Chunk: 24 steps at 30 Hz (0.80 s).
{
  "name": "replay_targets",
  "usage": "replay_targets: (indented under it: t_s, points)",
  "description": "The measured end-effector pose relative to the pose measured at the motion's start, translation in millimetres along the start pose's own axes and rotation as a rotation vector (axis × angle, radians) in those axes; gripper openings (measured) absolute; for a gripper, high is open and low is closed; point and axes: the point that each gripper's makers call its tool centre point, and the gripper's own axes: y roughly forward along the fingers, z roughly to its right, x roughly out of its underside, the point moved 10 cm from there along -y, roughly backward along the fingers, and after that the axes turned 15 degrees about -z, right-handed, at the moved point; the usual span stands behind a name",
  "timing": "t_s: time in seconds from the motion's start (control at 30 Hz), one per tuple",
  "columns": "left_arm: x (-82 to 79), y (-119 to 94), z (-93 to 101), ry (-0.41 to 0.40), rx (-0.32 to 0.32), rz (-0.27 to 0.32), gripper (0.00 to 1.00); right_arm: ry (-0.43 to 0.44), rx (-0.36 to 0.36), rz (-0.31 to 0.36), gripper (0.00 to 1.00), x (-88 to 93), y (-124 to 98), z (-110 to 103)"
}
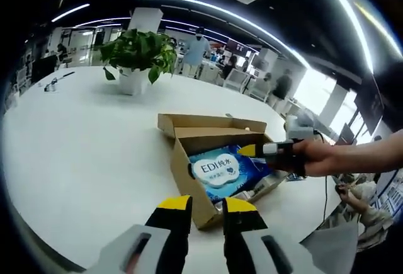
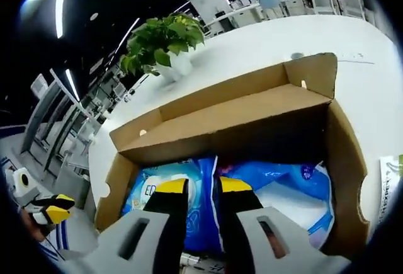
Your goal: Operate the shoe box by opening the lid, removing the specified soft item, and placing it in the target area until the item is outside and the box remains undamaged.
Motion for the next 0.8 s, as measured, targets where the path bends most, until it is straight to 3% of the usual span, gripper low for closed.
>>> replay_targets:
  t_s: [0.2, 0.47, 0.57, 0.8]
  points:
    - [1.3, -3.9, 0.7, -0.012, -0.009, 0.011, 0.19, -0.001, 0.008, 0.005, 0.01, -0.7, 3.0, 0.4]
    - [6.7, -3.9, 2.2, -0.05, -0.026, 0.026, 0.19, 0.002, 0.022, 0.002, 0.0, 1.0, -1.8, -0.6]
    - [8.4, -1.9, 7.7, -0.048, -0.029, 0.025, 0.19, 0.066, 0.009, 0.032, 0.0, 3.6, -4.8, -3.5]
    - [7.6, 1.1, 19.8, -0.05, -0.022, 0.034, 0.19, 0.075, 0.0, 0.045, 0.0, 6.9, -18.8, -6.1]
